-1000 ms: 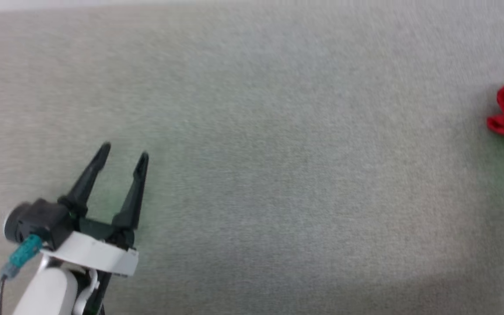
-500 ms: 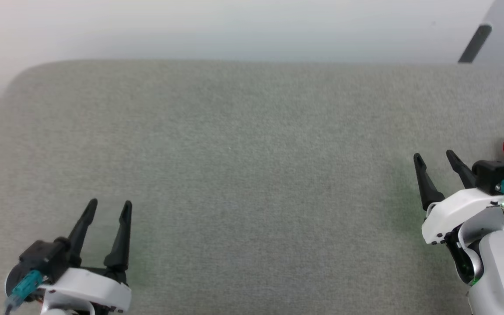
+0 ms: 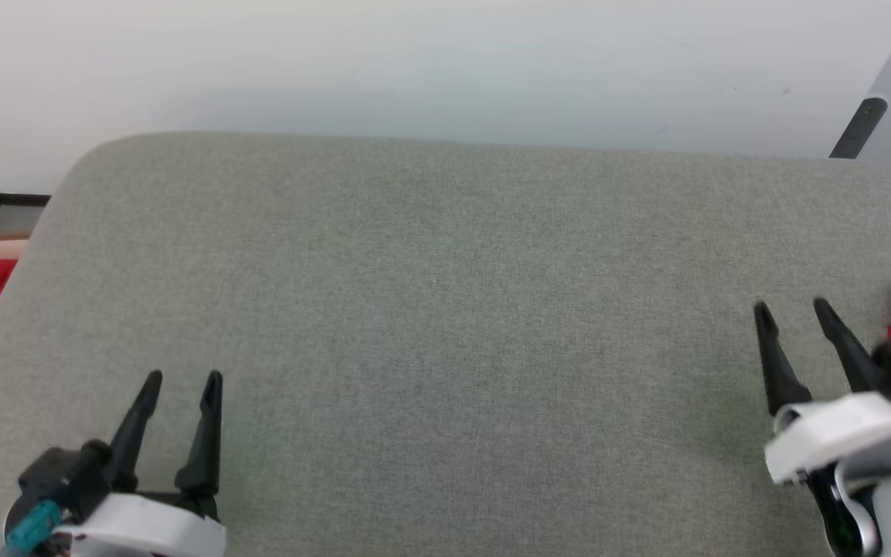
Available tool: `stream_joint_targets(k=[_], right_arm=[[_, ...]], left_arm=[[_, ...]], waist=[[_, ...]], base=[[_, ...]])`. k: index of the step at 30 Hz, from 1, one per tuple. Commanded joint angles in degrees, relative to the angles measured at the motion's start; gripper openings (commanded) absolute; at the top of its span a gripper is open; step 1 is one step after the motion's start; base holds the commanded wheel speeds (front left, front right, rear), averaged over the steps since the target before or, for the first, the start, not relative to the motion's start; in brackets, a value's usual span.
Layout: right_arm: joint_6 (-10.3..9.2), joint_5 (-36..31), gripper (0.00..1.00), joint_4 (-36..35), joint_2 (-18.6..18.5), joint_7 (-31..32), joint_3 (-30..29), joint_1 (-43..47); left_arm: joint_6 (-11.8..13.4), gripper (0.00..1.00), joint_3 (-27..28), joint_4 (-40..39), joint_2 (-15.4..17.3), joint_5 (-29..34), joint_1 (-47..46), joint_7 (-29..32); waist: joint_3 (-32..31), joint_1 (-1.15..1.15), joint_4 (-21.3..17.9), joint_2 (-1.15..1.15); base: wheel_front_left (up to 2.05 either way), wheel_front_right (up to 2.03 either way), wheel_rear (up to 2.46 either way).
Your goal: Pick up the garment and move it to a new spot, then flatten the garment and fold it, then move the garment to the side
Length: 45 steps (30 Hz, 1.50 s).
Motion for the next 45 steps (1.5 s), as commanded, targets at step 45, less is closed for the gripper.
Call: stream_joint_targets(k=[45], right_arm=[[-0.07, -2.1, 1.00, -21.5, 6.9, 4.1, -6.7, 19.7]], left_arm=[[0.1, 1.00, 2.9, -8.1, -2.5, 3.7, 8.9, 0.1]], waist=[[0.1, 0.00, -0.8, 0.00]], base=[[0.00, 0.00, 0.00]])
